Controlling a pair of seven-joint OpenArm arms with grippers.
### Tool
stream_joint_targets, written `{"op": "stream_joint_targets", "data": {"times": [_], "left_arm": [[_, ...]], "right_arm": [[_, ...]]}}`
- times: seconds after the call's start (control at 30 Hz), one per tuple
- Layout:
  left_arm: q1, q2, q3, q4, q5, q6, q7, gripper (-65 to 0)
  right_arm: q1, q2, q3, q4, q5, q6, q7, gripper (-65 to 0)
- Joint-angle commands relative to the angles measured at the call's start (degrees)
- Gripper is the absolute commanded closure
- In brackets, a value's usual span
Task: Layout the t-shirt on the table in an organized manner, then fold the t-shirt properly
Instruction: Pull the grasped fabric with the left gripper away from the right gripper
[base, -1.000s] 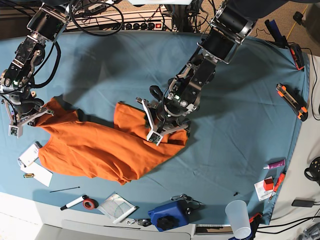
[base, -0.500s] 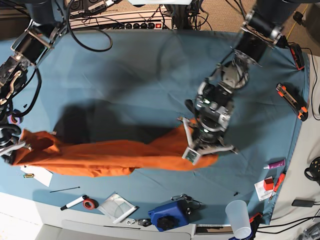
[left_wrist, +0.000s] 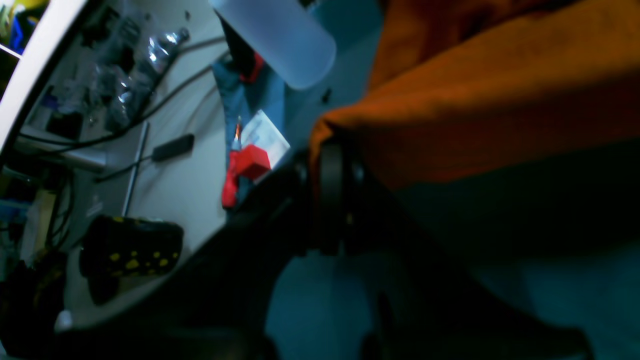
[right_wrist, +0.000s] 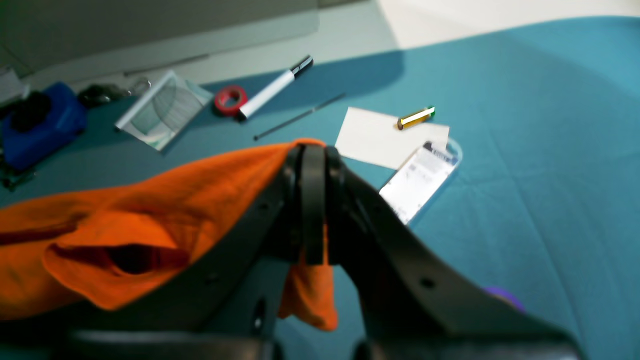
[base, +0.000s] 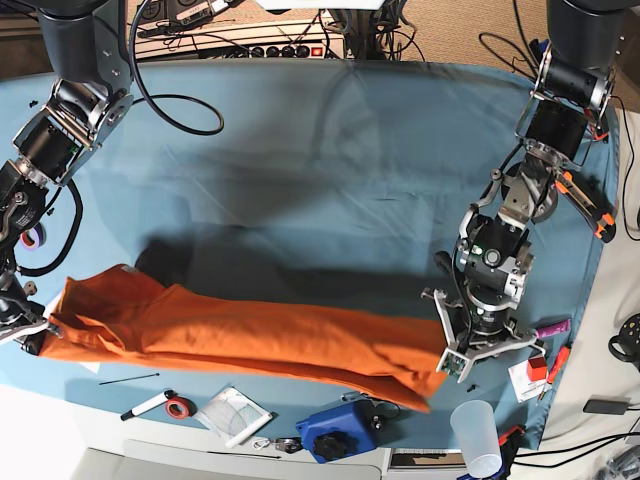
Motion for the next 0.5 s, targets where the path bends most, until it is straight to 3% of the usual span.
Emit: {"op": "stream_joint_targets", "data": {"times": [0.0,0.17,0.47], "left_arm": [[-1.7,-0.5,-0.5,0.7,0.9,0.6,-0.9,0.0],[-0.9,-0.5,-0.5,0.7,1.1,0.7,1.1,0.0],[8.0,-0.5,-0.5,0.7,3.5,0.7,4.7,0.0]], "right_arm": [[1.8,1.3,0.1,0.7,0.3,-0.1,1.6,0.0],[1.8,1.3,0.1,0.7,-2.0,-0.1,-0.1,0.0],[1.1,1.1,0.1,0.7,-3.1,0.2,-9.3,0.0]]}}
